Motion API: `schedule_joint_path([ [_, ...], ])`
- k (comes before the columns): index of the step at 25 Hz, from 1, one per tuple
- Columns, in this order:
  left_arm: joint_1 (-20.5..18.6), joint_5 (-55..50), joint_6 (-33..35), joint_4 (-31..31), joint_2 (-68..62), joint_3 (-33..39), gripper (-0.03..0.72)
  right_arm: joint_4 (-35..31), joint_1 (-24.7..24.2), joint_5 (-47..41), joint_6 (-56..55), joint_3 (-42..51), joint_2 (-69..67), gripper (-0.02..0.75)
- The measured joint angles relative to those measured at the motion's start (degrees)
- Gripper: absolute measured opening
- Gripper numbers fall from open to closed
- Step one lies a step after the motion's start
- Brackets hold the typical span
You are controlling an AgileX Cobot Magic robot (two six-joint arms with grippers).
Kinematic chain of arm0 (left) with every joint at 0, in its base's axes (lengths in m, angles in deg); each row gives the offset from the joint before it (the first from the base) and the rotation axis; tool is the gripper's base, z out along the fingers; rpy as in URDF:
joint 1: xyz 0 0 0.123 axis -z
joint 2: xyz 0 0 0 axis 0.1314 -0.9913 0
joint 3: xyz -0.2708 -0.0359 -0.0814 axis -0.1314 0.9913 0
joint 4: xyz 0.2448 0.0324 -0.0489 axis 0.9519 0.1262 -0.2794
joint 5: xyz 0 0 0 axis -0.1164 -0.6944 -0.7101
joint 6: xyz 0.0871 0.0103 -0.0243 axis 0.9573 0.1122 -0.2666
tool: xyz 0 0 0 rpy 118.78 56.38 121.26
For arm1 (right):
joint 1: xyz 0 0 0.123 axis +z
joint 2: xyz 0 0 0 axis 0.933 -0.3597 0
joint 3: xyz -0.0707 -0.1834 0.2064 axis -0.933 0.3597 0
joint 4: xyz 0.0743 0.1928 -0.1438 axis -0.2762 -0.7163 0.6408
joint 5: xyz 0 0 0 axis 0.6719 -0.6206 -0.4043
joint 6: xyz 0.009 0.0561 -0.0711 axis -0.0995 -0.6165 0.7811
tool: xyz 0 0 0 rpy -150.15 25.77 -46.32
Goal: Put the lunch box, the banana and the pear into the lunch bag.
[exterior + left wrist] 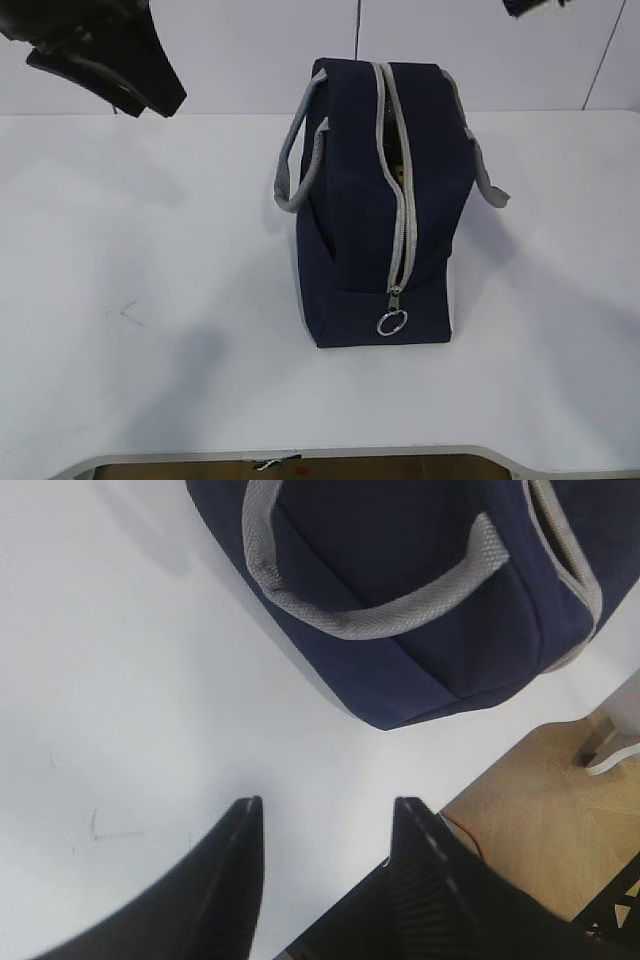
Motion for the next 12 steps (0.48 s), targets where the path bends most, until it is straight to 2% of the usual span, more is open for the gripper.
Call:
schedule_joint_path([
  [4,0.1,0.0,-0.5,0.3,0.7,0.0,0.313,-0.2,0.0,7.8,2.0,12.6,7.0,0.410],
  [12,0.1,0.0,-0.8,0.3,1.0,0.0,0.309,-0.3,0.0,30.5,6.5,42.6,23.4,0.410],
])
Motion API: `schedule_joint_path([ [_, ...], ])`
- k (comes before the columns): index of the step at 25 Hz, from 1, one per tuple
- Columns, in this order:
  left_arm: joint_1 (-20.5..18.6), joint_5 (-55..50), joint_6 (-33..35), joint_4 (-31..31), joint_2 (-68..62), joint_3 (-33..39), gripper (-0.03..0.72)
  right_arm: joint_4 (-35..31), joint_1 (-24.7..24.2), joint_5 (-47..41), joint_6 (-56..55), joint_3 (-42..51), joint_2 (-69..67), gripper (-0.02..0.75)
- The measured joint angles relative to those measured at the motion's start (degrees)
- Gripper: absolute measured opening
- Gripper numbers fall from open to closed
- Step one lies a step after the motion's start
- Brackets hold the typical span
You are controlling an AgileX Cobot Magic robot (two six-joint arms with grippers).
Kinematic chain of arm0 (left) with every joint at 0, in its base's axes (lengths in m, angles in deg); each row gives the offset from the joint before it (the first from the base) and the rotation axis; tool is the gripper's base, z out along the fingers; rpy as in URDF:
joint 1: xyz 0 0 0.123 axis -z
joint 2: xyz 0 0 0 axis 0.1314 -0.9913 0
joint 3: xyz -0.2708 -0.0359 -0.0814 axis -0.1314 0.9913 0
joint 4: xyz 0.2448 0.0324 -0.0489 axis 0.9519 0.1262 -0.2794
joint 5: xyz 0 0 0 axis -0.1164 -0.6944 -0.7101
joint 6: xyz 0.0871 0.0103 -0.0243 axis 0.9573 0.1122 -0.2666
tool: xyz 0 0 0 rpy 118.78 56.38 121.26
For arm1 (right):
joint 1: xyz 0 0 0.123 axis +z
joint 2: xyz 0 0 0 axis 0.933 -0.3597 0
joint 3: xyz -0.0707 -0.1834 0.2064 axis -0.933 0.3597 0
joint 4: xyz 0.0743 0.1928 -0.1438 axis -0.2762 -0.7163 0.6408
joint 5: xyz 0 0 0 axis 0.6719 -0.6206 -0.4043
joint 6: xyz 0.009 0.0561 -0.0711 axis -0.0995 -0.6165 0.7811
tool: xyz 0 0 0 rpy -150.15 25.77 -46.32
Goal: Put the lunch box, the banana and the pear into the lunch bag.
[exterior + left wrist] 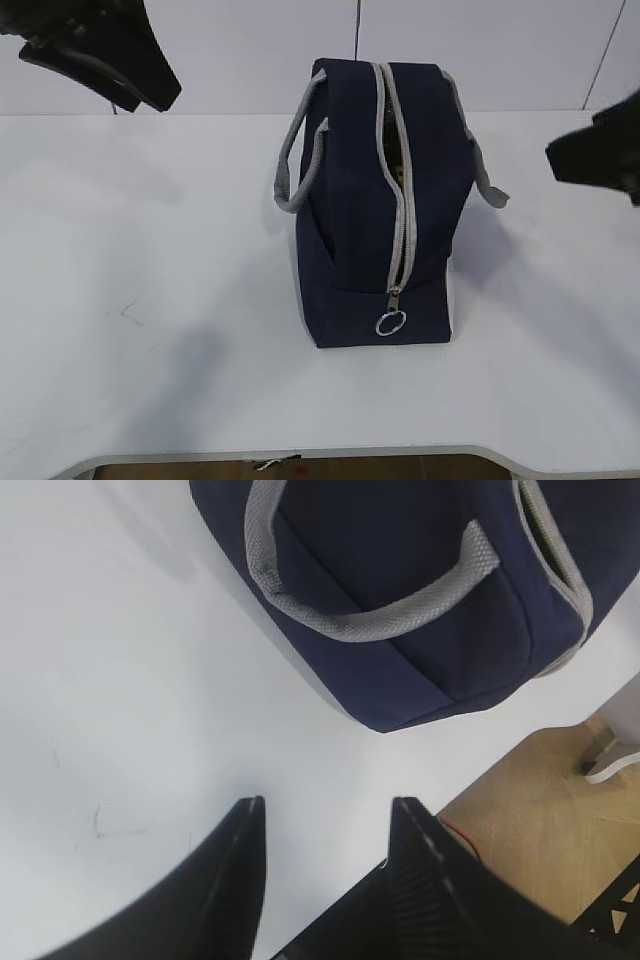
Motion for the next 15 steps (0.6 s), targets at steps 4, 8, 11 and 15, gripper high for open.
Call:
schedule_joint_path([
  [4,0.0,-0.1,-0.1,0.0,0.0,0.0,0.307,-0.1,0.0,13.8,4.1,13.7,7.5,0.409],
  [8,0.0,-0.1,-0.1,0.1,0.0,0.0,0.307,-0.6,0.0,24.0,9.5,23.6,14.5,0.408],
  [11,0.0,-0.1,-0.3,0.1,0.0,0.0,0.307,-1.4,0.0,27.5,10.2,28.3,17.7,0.409],
  [15,0.0,-0.1,-0.7,0.1,0.0,0.0,0.307,-2.9,0.0,31.0,10.4,31.2,18.4,0.408],
])
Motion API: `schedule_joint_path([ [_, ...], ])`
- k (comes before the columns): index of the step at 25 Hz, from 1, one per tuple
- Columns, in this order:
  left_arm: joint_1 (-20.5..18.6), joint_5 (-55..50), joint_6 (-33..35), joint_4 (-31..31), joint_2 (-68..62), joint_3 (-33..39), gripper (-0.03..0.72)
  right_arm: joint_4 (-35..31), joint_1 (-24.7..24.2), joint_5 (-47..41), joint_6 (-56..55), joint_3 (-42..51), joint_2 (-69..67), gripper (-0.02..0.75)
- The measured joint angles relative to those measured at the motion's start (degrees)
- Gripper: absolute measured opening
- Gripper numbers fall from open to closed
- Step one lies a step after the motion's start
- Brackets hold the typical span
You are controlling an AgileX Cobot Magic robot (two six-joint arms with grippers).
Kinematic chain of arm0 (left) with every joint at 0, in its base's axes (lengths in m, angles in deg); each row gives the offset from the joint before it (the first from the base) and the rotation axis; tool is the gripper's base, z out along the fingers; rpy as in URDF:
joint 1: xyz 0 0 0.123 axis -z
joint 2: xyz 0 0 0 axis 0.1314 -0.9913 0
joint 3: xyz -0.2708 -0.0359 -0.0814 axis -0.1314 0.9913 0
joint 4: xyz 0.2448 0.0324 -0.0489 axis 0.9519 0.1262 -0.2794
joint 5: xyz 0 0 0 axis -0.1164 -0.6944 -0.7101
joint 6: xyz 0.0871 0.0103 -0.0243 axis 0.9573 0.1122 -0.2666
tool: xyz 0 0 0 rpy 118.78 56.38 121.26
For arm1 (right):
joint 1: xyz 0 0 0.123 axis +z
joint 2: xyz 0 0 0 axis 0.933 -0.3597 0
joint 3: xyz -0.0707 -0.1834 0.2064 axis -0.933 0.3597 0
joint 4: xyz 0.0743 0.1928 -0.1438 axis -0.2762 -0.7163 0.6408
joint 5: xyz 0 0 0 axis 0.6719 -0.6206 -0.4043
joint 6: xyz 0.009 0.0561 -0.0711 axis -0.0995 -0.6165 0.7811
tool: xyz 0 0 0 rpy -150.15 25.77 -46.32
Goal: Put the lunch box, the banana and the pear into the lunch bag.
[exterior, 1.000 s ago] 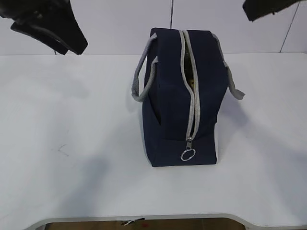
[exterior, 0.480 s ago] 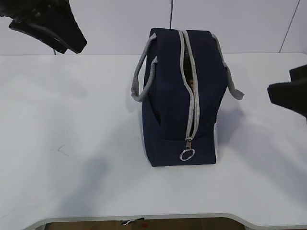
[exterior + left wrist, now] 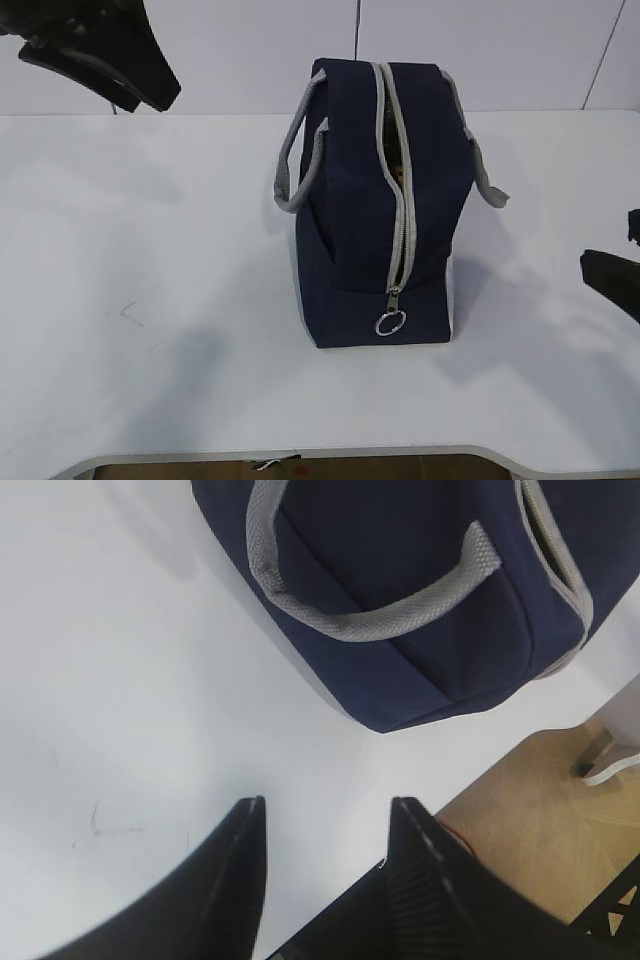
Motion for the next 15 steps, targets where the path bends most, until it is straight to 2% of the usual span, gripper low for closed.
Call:
schedule_joint_path([
  [4,0.0,0.0,-0.2,-0.1,0.0,0.0,0.307,-0.1,3.5,1.9,0.1,0.6,0.0,0.408],
  [9,0.0,0.0,-0.2,-1.3,0.0,0.0,0.307,-0.5,11.2,3.0,0.2,0.7,-1.9,0.409],
  [15,0.0,0.0,-0.3,-2.3,0.0,0.0,0.302,-8.5,15.1,9.4,-0.1,1.2,-7.2,0.408],
])
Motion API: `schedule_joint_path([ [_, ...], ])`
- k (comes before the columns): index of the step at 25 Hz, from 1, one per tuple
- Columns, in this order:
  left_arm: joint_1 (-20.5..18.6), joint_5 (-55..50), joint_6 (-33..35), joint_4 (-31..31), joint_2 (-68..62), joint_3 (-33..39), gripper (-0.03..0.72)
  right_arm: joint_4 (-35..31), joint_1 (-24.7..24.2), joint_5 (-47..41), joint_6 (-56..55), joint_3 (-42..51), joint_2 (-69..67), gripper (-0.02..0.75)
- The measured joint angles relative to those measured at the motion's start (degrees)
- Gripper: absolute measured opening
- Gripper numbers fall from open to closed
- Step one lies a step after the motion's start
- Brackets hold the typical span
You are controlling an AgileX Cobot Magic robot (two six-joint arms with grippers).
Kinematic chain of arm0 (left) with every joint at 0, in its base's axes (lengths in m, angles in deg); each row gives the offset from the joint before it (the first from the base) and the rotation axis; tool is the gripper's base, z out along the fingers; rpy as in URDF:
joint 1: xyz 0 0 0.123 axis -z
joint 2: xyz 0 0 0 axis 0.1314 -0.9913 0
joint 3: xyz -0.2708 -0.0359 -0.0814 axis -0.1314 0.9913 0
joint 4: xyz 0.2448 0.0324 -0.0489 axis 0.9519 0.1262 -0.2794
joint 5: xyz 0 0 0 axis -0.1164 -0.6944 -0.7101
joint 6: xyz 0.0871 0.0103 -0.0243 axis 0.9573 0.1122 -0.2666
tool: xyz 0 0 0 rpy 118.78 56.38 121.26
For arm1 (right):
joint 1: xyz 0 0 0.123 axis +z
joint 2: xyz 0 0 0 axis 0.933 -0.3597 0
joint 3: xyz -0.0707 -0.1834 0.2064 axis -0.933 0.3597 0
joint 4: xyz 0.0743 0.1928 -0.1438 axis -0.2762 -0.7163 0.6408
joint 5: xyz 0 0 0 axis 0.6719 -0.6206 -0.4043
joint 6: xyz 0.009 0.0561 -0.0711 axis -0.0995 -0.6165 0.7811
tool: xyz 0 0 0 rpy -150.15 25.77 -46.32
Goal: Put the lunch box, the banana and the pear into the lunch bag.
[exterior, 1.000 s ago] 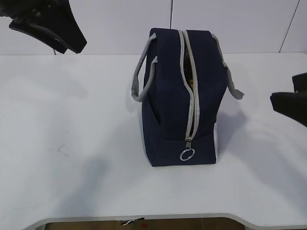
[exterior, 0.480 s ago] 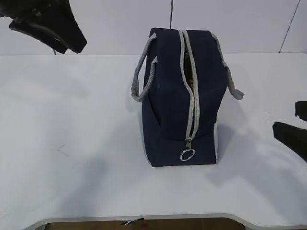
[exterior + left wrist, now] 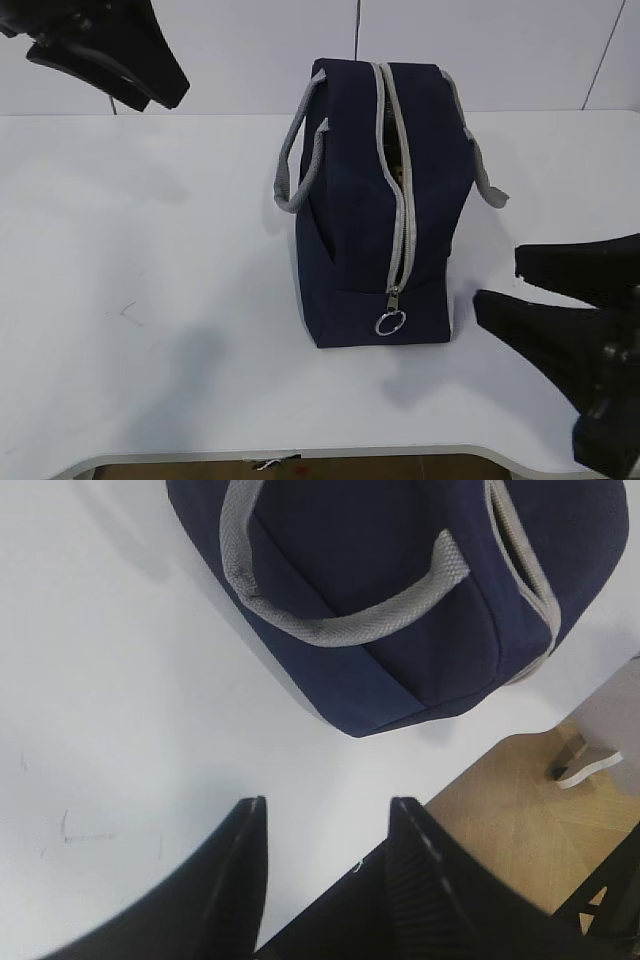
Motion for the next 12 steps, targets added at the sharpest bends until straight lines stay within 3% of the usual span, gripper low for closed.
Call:
schedule_joint_path([
  [6,0.0,0.0,-0.2,-0.2,0.0,0.0,0.300,-2.5,0.1,10.7,-4.9,4.1,-6.1,0.408],
  [12,0.0,0.0,-0.6,-0.3,0.0,0.0,0.299,2.1,0.1,17.3,-7.7,5.5,-13.3,0.408],
])
